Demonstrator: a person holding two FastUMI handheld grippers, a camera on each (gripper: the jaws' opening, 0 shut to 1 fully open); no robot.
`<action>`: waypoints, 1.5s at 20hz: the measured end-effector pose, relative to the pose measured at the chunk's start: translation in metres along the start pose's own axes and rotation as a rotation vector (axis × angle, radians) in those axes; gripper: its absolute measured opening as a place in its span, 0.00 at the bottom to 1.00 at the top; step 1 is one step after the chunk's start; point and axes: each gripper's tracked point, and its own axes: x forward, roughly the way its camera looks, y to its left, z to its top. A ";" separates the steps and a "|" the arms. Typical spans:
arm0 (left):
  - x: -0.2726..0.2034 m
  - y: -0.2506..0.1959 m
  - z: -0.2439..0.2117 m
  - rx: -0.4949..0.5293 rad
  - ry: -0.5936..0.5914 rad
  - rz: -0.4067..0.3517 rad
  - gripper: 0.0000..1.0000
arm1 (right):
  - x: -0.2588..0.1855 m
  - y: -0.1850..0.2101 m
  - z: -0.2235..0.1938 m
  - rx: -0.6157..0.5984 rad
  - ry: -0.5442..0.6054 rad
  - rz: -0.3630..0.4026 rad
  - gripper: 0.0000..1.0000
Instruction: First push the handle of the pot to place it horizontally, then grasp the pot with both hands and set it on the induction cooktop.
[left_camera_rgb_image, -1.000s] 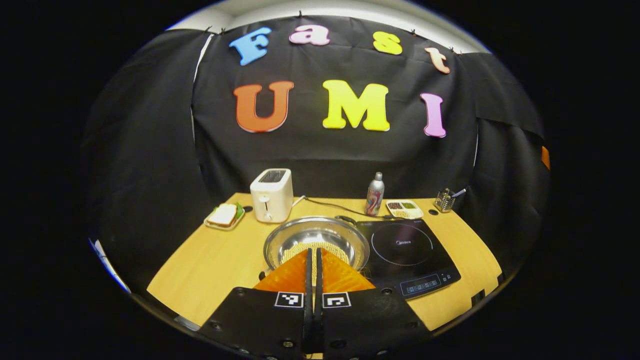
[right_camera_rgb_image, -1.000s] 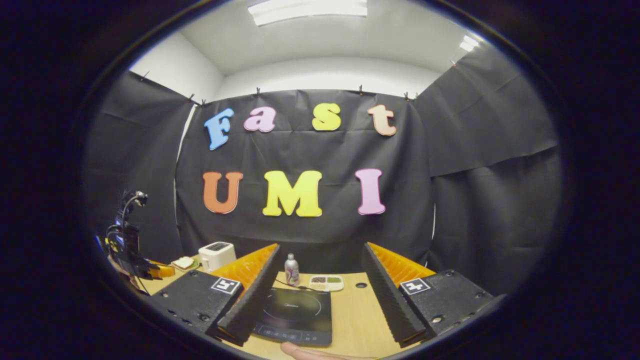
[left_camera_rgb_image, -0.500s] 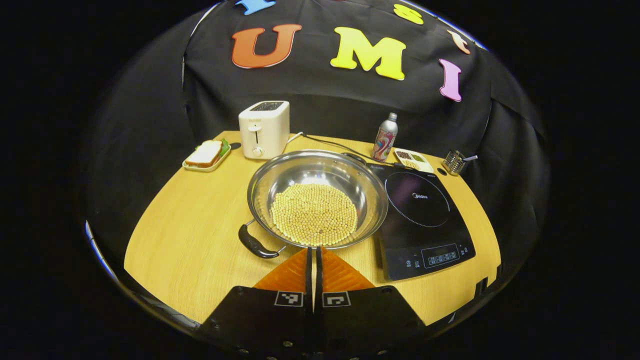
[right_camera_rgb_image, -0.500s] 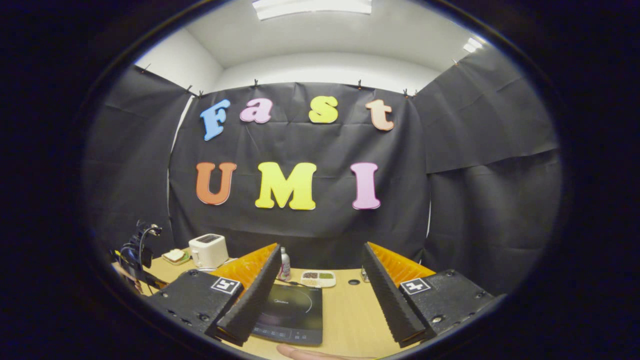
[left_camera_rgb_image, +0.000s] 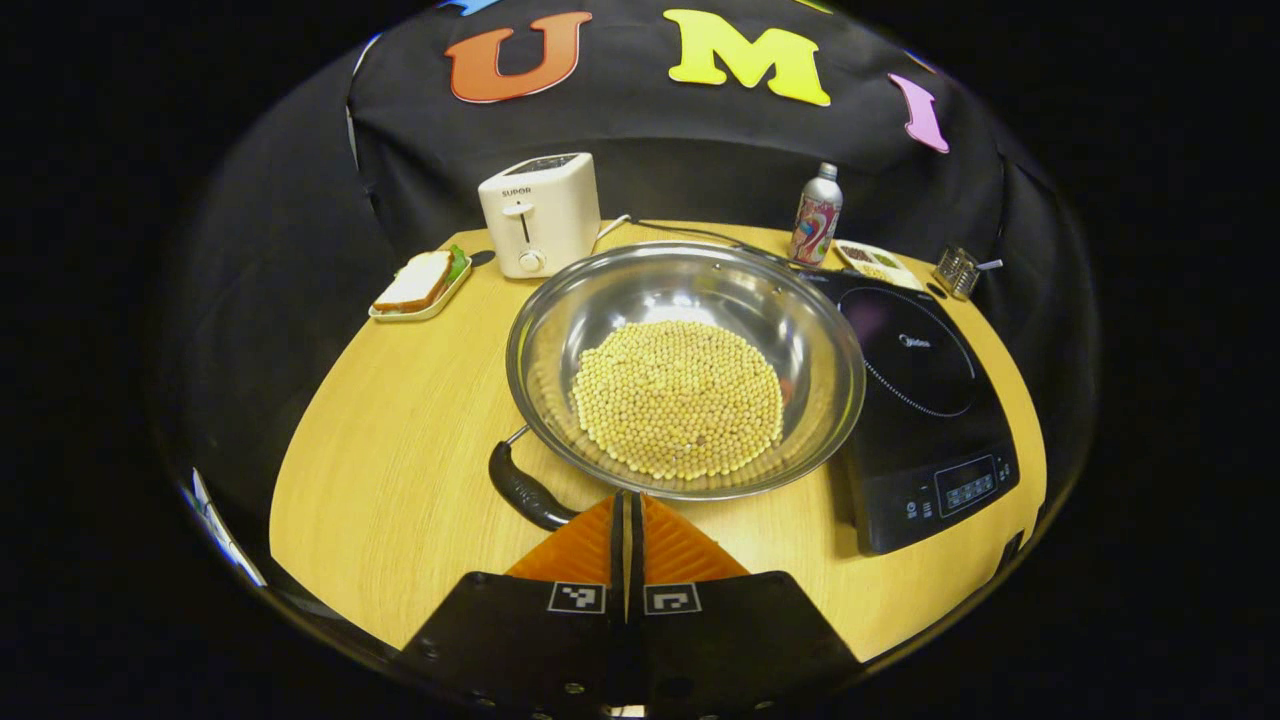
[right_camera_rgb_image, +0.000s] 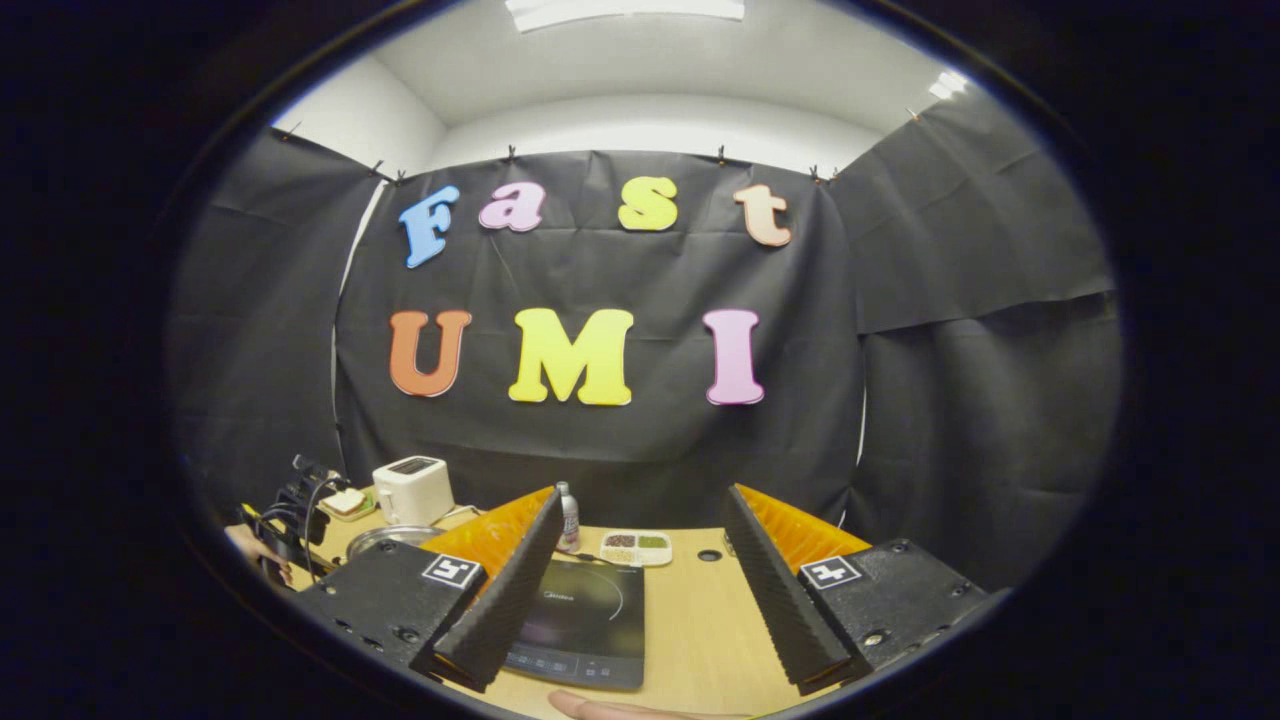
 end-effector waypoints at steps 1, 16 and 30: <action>0.002 -0.001 0.000 0.000 0.005 -0.013 0.00 | 0.003 0.003 0.000 0.004 0.001 0.007 1.00; 0.016 0.037 0.009 0.018 0.025 0.026 0.00 | 0.045 0.025 -0.019 0.044 0.081 0.053 1.00; 0.043 0.086 0.047 -0.029 -0.001 0.032 0.00 | 0.079 0.034 -0.024 0.109 0.127 0.012 1.00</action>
